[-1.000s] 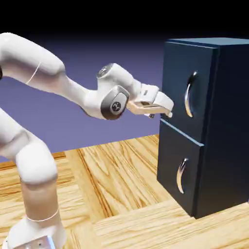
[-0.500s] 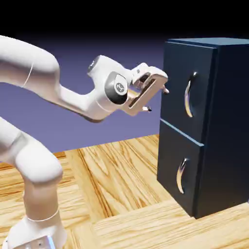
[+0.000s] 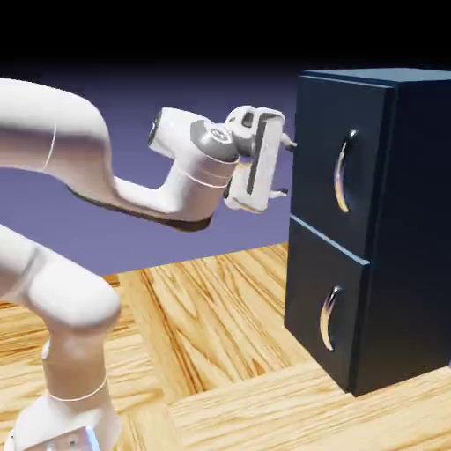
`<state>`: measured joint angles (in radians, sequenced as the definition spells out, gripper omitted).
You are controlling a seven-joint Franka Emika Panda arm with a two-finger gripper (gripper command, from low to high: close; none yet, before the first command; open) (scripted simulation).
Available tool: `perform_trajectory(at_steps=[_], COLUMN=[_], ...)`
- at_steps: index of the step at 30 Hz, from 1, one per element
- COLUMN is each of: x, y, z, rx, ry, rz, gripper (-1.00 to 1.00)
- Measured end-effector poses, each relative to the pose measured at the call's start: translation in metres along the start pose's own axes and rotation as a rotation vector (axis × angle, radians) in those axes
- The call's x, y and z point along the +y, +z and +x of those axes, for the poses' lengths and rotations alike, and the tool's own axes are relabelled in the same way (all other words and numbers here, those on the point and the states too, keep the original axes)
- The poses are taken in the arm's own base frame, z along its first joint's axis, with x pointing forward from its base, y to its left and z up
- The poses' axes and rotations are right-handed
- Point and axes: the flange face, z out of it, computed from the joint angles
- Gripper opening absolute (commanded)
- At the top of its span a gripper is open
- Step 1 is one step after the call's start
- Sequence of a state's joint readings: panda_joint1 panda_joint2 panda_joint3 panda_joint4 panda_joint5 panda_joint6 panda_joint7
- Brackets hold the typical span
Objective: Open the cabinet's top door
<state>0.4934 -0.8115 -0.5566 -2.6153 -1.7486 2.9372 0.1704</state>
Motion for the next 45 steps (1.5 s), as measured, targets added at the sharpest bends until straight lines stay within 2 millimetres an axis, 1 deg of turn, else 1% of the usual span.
perform_trajectory(at_steps=[6, 12, 18, 25, 27, 31, 32, 34, 38, 45], x=[0.003, 0.004, 0.005, 0.004, 0.004, 0.016, 0.018, 0.018, 0.008, 0.004], y=[0.0, 0.005, 0.013, 0.028, 0.03, 0.069, 0.077, 0.077, 0.059, 0.052], z=[-0.015, -0.034, -0.056, -0.084, -0.086, -0.079, -0.077, -0.077, -0.068, -0.064], rx=[0.022, 0.029, 0.021, -0.004, -0.007, -0.006, -0.007, -0.007, -0.096, -0.131], ry=[-0.271, -0.537, -0.798, -1.098, -1.125, -1.123, -1.125, -1.125, -1.109, -1.106], rz=[-0.078, -0.161, -0.246, -0.347, -0.356, -0.356, -0.356, -0.356, -0.336, -0.328], gripper=[0.0, 0.0, 0.0, 0.0, 0.0, 0.0, -1.0, -1.0, -1.0, -1.0])
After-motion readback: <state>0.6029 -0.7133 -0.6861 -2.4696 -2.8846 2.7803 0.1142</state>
